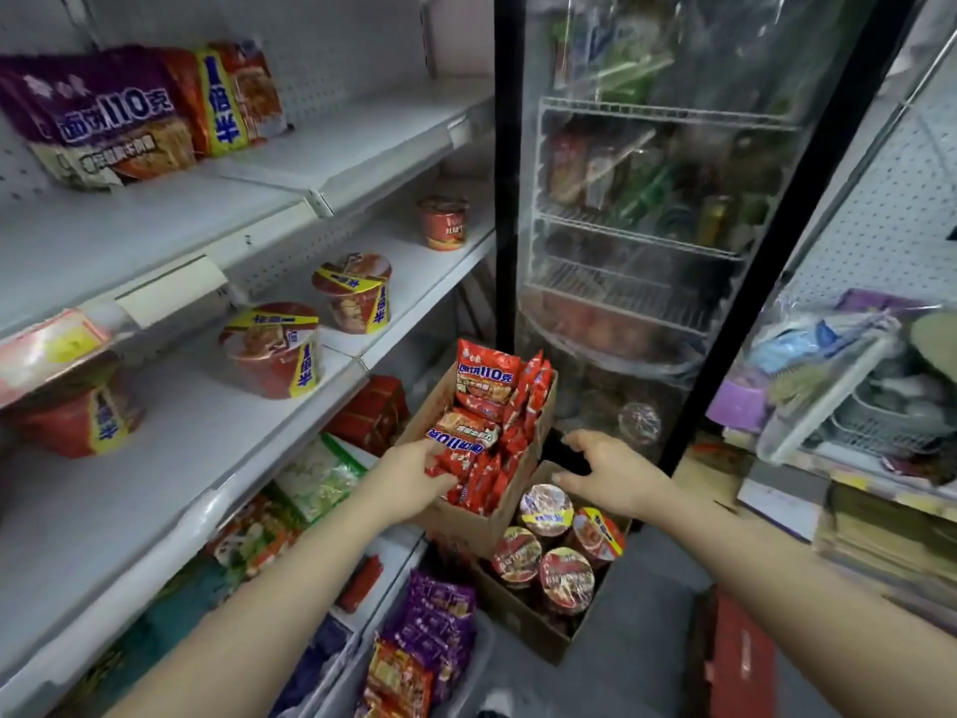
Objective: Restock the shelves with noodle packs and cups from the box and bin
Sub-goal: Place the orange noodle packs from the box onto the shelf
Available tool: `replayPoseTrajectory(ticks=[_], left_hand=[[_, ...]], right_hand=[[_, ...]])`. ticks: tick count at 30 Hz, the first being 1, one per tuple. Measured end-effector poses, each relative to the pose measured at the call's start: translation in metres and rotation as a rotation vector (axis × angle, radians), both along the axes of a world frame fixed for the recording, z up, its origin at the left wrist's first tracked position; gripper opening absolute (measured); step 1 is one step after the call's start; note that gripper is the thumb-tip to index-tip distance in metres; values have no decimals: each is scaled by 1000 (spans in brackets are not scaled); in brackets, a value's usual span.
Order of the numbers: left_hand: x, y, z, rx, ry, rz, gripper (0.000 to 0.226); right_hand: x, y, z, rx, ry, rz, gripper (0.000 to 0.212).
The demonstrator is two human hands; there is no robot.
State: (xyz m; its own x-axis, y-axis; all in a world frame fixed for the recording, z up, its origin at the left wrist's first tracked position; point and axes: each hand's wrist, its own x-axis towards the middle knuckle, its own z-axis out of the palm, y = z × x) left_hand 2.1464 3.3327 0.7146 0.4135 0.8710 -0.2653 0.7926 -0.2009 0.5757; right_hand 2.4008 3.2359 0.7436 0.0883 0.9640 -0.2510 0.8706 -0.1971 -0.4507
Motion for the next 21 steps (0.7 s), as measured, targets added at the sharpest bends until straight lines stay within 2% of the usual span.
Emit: replayPoseTrajectory(ticks=[6, 10, 14, 21], left_hand=[[37, 81, -63, -155, 29, -10, 57], [63, 125, -107, -278, 94, -48, 58], [86, 150, -153, -366, 138, -54, 56], [127, 161, -236, -457, 185, -84, 28]], right_hand=[[14, 68, -54, -98, 111, -3, 37], [22, 118, -96, -168, 158, -51, 49], [25, 148, -143, -249, 181, -125, 46], [40, 160, -221, -401, 227, -154, 45]])
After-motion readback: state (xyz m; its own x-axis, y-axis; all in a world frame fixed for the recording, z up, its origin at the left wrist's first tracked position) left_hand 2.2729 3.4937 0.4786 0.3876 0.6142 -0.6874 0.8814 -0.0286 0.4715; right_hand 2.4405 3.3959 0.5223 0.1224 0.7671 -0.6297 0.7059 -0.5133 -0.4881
